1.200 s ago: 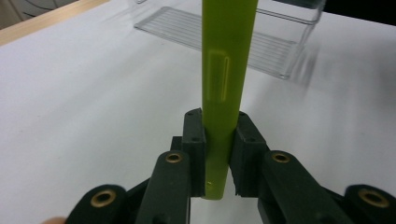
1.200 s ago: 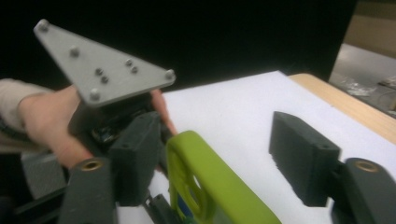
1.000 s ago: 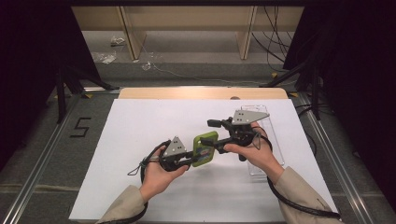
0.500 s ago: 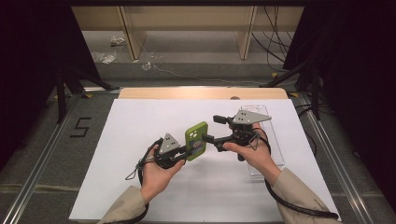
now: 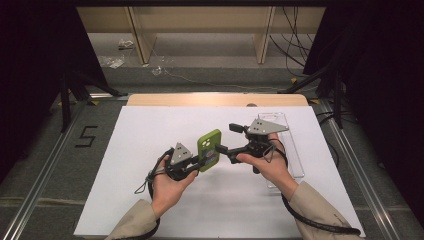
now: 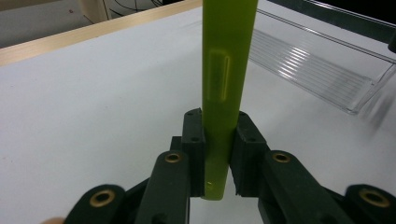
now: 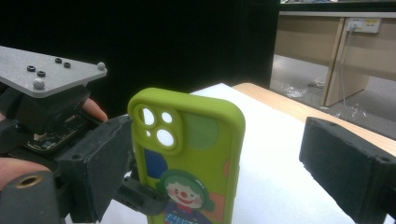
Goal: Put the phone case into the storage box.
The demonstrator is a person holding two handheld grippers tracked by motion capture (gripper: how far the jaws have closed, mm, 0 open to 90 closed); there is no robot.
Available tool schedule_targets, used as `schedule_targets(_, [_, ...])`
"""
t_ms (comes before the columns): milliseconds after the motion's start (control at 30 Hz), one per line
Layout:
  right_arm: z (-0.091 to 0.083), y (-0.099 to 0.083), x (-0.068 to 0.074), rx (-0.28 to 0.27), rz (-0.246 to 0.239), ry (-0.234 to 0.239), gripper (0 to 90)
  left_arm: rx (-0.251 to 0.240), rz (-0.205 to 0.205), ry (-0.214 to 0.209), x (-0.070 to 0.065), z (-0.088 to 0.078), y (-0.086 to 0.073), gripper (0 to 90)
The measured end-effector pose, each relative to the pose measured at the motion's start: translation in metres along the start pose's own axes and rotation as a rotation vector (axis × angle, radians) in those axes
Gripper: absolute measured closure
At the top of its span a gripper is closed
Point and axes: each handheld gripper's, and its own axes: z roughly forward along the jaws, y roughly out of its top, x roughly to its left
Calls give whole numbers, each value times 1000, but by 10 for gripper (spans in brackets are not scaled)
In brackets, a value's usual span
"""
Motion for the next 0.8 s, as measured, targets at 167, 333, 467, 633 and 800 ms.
schedule_targets(167, [1,-1,1,2,5,-3,101,2,-3,0,-1,0,0,771])
schedule_targets(333, [2,-2,2,-2,12,-10,97,2,-2,3,-1,1,1,771])
schedule_targets(467, [3,-2,2,-8,20,-16,93,1,1,3,-2,1,1,771])
schedule_targets(633, [5,-3,4,-11,23,-18,88,3,0,3,-3,2,2,771])
schedule_targets(800, [6,-3,6,-11,26,-22,81,3,-3,3,-5,3,2,771])
